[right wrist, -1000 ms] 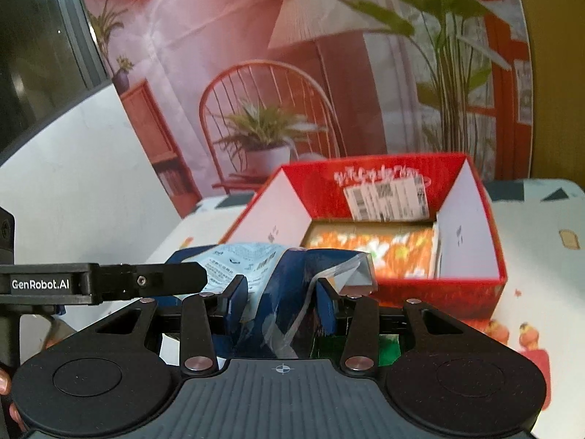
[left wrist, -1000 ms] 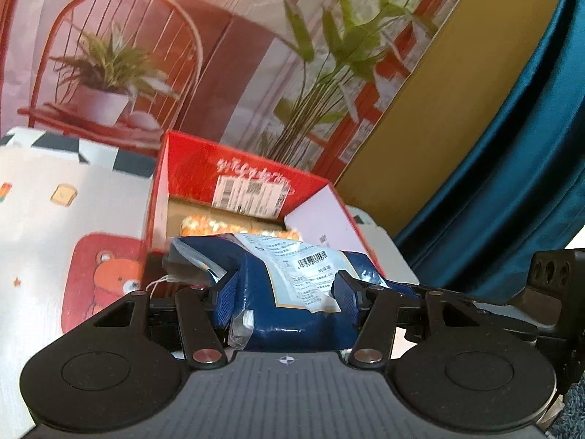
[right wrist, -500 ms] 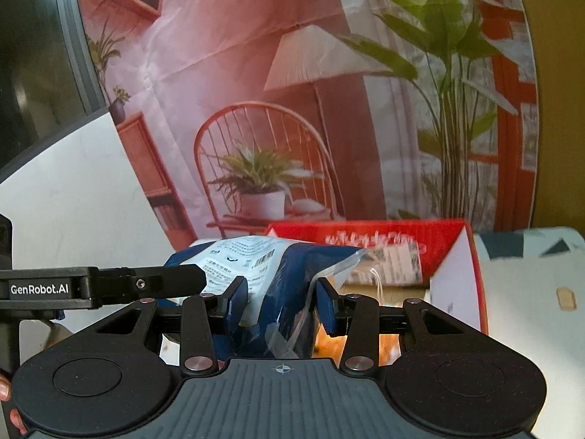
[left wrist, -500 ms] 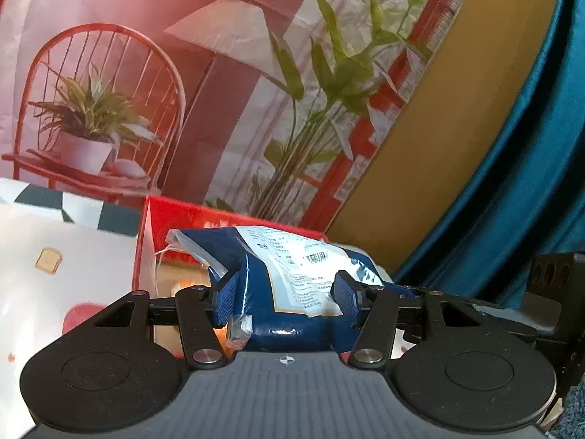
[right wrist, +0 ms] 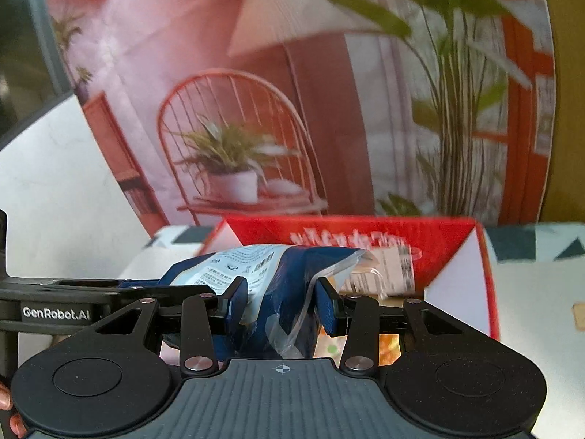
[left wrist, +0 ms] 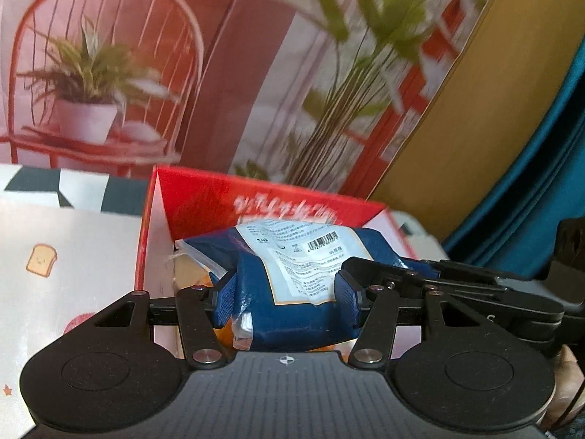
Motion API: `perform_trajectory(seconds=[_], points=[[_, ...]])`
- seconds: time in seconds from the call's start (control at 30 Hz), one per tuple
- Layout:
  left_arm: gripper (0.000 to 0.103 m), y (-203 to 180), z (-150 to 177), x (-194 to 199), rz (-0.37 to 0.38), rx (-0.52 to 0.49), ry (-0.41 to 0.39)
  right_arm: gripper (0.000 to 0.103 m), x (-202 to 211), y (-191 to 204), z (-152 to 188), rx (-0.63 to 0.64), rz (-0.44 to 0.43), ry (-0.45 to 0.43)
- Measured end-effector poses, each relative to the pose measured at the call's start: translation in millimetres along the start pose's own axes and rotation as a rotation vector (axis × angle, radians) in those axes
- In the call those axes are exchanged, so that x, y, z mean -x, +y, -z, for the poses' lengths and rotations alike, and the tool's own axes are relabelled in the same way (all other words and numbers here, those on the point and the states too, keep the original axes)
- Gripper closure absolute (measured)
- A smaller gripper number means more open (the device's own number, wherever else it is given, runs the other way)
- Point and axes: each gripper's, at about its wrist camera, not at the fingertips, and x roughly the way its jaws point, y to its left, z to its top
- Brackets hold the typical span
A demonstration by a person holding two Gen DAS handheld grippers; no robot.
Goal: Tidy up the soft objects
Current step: 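Lower the blue bag into the box and open both grippers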
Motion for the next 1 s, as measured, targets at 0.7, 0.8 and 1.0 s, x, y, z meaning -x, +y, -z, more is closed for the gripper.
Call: perform_trajectory(seconds=[0.7,0.8,1.0], points=[[0.043,4.2,19.9,-27.9,-0.079,-0.097,0.140,0.064,-48.4,-24.2,36.9,-0.088,0.111,0.233],[0.043,1.3,22.2,-13.5,-0.094,-0.111,0.113,0.064,-36.7,-23.4,36.8,-0.096,0.104,0.208],[0.043,-0.5,33.5,27.6,-0.097,-0.092,0.037,0.063,8.0,-8.0,39.8,-0.037,0.098,0.080]])
